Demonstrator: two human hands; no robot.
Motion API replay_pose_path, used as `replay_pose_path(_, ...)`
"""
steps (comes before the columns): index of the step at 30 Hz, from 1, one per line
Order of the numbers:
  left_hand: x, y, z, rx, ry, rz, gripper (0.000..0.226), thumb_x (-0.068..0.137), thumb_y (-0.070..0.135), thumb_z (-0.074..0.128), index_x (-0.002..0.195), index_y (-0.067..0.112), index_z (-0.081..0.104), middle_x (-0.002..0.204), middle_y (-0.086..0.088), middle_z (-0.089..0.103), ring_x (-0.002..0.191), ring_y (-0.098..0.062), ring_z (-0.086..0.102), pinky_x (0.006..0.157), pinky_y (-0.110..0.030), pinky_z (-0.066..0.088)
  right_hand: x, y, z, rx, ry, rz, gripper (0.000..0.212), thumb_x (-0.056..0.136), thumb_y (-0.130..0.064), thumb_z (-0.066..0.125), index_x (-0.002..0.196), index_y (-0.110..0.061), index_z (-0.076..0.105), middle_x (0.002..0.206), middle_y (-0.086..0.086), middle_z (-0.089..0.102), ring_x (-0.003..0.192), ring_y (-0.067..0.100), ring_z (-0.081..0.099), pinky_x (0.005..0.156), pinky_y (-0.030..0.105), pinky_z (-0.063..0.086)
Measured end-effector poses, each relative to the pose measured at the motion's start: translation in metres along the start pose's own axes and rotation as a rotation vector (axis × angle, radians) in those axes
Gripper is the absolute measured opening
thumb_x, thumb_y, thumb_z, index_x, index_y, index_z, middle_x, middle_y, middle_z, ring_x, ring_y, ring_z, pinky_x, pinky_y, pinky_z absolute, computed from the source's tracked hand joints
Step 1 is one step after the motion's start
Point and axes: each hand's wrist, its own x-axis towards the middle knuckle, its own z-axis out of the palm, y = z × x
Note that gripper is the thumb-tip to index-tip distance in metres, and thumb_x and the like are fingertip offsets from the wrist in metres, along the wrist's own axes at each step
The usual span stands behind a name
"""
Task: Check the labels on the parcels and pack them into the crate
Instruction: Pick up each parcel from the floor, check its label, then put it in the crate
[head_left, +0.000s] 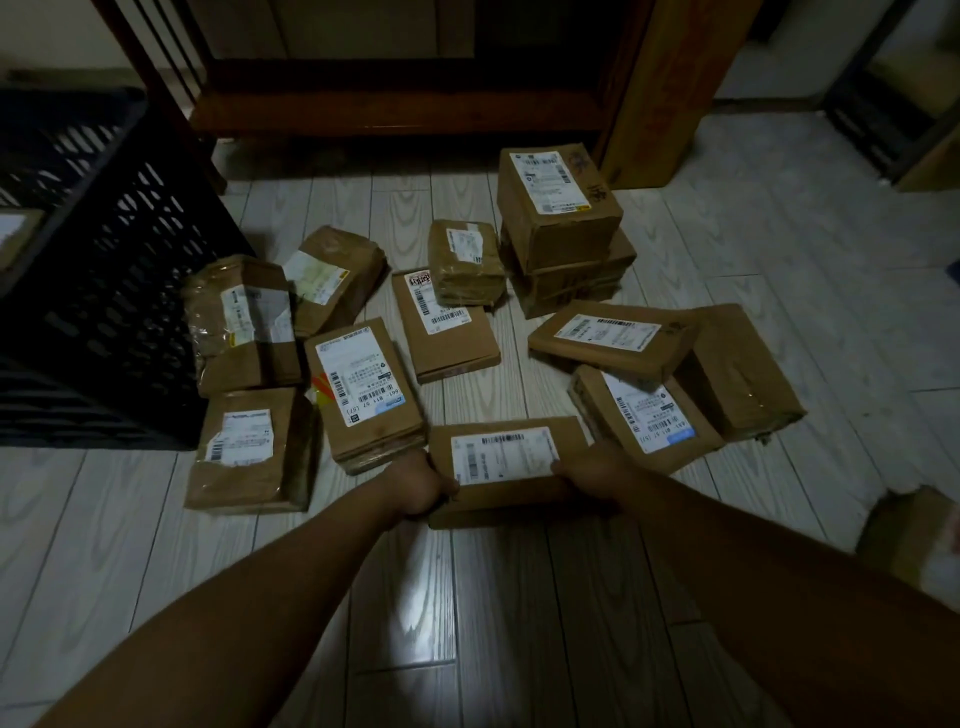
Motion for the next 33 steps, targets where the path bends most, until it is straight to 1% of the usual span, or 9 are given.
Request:
replay_pose_path(4,0.001,0.014,-0.009,-0.261,0.111,0.066,0.055,0.080,-0.001,0.065,0.128,0.010,0.041,0.110,-0.015,0.061,0.087,-0.033,0.064,0.063,-0.034,0.053,0.000,-0.010,-0.010,0.121,0.128,-0.079,0.070,0.085,-0.034,0.065,0.142,-0.012,0.030,0.137,0.014,0.047,0.122,0.031,0.047,0.099,0.043,0.037)
replay_pose_path(6,0.000,0.023,-0.011,-0.327,0.221,0.124,0.054,0.080,-0.003,0.064,0.124,0.014,0.039,0.108,-0.010,0.058,0.076,-0.017,0.059,0.055,-0.025,0.049,-0.002,-0.016,-0.014,0.134,0.207,-0.158,0.075,0.087,-0.039,0.061,0.147,-0.018,0.021,0.141,0.013,0.043,0.126,0.032,0.043,0.105,0.045,0.032)
replay_pose_path(8,-0.001,0.032,-0.017,-0.377,0.334,0.227,0.049,0.081,0.000,0.062,0.120,0.021,0.041,0.109,-0.002,0.056,0.078,-0.004,0.052,0.060,-0.020,0.049,-0.005,-0.025,-0.017,0.222,0.295,-0.255,0.070,0.088,-0.039,0.059,0.146,-0.025,0.022,0.139,0.009,0.045,0.125,0.031,0.044,0.106,0.047,0.033)
replay_pose_path(11,-0.010,0.058,-0.039,-0.565,0.389,0.345,0.045,0.086,0.007,0.058,0.115,0.037,0.043,0.098,0.023,0.053,0.086,-0.005,0.057,0.077,-0.037,0.056,-0.014,-0.055,-0.026,0.370,0.388,-0.404,0.068,0.085,-0.040,0.058,0.143,-0.033,0.023,0.137,0.004,0.045,0.121,0.025,0.047,0.101,0.047,0.040)
replay_pose_path(16,-0.035,0.113,-0.087,-0.699,0.475,0.594,0.049,0.087,0.009,0.054,0.125,0.037,0.041,0.115,0.017,0.052,0.100,-0.010,0.058,0.072,-0.032,0.055,-0.042,-0.118,-0.059,0.544,0.569,-0.660,0.072,0.079,-0.045,0.059,0.140,-0.042,0.021,0.133,-0.003,0.044,0.110,0.011,0.047,0.080,0.027,0.043)
replay_pose_path(20,-0.065,0.148,-0.114,-0.737,0.486,0.750,0.055,0.083,0.012,0.054,0.107,0.060,0.044,0.113,0.023,0.049,0.096,-0.011,0.062,0.065,-0.026,0.056,-0.068,-0.151,-0.091,0.635,0.664,-0.834,0.069,0.078,-0.044,0.060,0.138,-0.043,0.027,0.128,-0.006,0.048,0.111,0.012,0.051,0.084,0.029,0.047)
replay_pose_path(25,-0.088,0.169,-0.130,-0.741,0.525,0.930,0.056,0.084,0.003,0.050,0.117,0.048,0.042,0.121,0.011,0.049,0.100,-0.009,0.061,0.067,-0.020,0.055,-0.093,-0.171,-0.110,0.724,0.726,-0.980,0.068,0.081,-0.034,0.063,0.140,-0.030,0.031,0.124,-0.006,0.051,0.105,0.001,0.054,0.073,0.006,0.046)
replay_pose_path(29,-0.095,0.177,-0.137,-0.770,0.531,1.006,0.056,0.085,-0.002,0.047,0.125,0.036,0.040,0.120,0.007,0.049,0.094,0.002,0.063,0.069,-0.018,0.054,-0.105,-0.179,-0.115,0.738,0.732,-1.032,0.064,0.083,-0.029,0.064,0.138,-0.033,0.031,0.120,-0.014,0.050,0.104,-0.005,0.054,0.074,0.007,0.047)
replay_pose_path(33,-0.108,0.184,-0.148,-0.708,0.529,0.946,0.058,0.088,0.001,0.050,0.134,0.035,0.038,0.124,0.006,0.049,0.095,0.004,0.062,0.067,-0.015,0.053,-0.119,-0.188,-0.124,0.657,0.697,-0.964,0.070,0.084,-0.037,0.062,0.144,-0.035,0.026,0.130,-0.007,0.047,0.110,0.003,0.052,0.078,0.015,0.046)
